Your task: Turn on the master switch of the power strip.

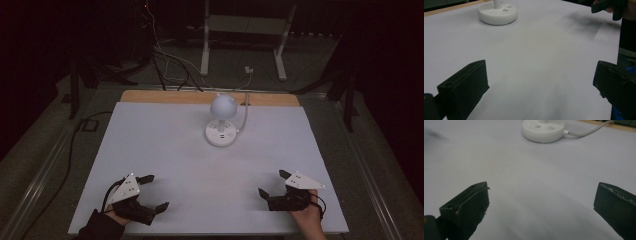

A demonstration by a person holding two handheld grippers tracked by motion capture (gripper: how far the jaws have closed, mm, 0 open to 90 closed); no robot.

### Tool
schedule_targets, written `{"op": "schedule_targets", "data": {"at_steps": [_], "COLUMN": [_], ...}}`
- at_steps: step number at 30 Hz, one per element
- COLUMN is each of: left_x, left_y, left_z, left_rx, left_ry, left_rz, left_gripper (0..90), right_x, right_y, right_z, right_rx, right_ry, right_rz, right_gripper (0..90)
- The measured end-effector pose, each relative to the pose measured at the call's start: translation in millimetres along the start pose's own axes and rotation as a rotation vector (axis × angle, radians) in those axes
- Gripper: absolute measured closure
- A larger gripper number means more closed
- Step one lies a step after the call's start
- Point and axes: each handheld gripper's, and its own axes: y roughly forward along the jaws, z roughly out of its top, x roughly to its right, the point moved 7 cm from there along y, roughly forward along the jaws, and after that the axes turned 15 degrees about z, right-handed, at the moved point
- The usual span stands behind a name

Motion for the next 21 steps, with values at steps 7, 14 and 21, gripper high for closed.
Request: {"op": "schedule_targets", "data": {"at_steps": [7,14,21], "left_x": [1.1,1.4,1.1], "left_y": [-0.4,-1.1,-1.2], "left_z": [1.4,2.3,2.5], "left_rx": [0.007,0.011,0.012], "left_ry": [-0.001,-0.004,-0.011], "left_rz": [-0.002,-0.005,-0.004], "left_gripper": [0.3,0.3,0.3], "right_x": [-3.4,-5.6,-3.5], "right_y": [-0.1,0.4,0.2], "right_z": [6.8,14.9,22.6], "right_rx": [0.013,0.009,0.002], "right_ry": [-0.017,0.0,0.02], "right_rz": [0.019,0.058,0.082], "right_gripper": [0.0,0.0,0.0]}}
